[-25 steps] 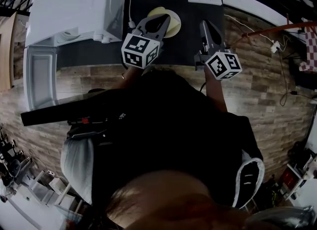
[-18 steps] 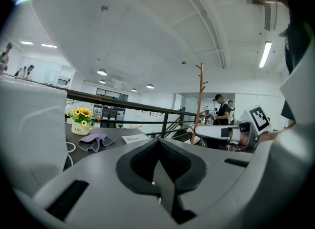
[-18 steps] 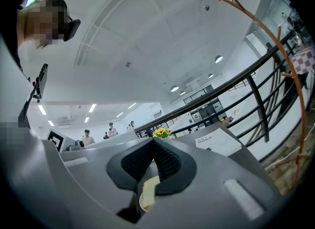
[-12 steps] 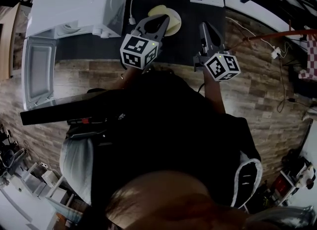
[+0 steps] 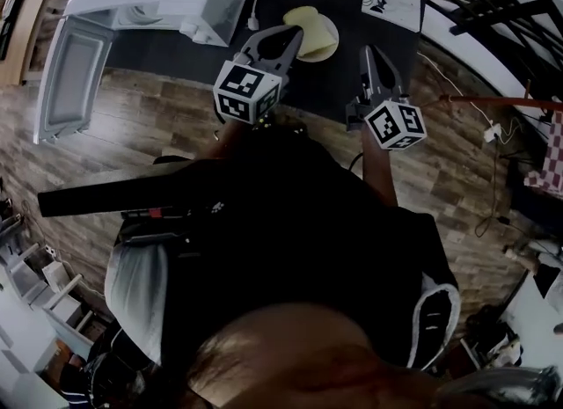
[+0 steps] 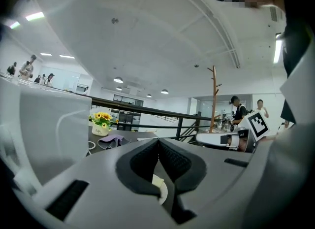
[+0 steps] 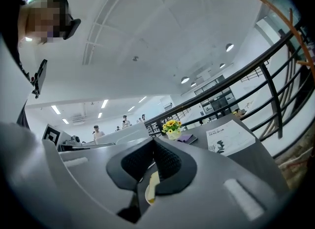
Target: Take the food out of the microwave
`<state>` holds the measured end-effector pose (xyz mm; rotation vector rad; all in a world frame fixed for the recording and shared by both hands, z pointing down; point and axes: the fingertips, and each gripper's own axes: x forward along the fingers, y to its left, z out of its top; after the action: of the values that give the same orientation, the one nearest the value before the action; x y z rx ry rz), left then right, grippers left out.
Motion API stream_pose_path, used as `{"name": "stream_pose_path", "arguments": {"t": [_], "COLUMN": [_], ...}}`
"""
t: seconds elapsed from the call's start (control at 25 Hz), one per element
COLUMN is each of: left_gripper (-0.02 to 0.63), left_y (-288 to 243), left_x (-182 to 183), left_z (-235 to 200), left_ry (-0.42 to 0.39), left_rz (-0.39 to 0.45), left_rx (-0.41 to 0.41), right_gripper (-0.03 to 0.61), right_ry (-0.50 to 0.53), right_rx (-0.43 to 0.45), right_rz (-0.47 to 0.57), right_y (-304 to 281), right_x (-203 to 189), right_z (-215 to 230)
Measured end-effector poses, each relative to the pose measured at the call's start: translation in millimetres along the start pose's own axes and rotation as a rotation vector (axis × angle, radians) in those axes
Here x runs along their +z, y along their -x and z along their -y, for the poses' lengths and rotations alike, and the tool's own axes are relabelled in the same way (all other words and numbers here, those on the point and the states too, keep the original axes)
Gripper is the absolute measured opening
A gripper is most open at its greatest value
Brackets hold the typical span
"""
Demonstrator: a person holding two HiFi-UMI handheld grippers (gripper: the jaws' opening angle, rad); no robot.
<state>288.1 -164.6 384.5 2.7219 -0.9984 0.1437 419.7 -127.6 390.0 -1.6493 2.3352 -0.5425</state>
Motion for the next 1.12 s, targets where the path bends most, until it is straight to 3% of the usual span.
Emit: {"name": "stream_pose_path", "arguments": {"t": [0.24,0.8,1.12], "left_gripper": [0.008,0.008,0.008], "left_y": [22.0,73.3,124.7], "left_x": [-8.9,-11.2,-9.8], "left_z": [-11.6,-38.0,-69.8], "left_ry": [0.068,0.044,0.038], "left_rz": [0.004,0.044,0.062], "left_rx": [0.098,0.224,0.276], "right_gripper": [0.000,0.000,0.000], "right_ry": [0.000,-0.008,-0.014], "right_rx": [0.048,0.141,0.197], "right_rz": [-0.035,-0.084,-0.109], "right_y": [-5.0,-23.4,-43.5], "right_x": [-10.6,-31.8,-53.7], "right_z": [-2.0,-33.9,-87.4]}}
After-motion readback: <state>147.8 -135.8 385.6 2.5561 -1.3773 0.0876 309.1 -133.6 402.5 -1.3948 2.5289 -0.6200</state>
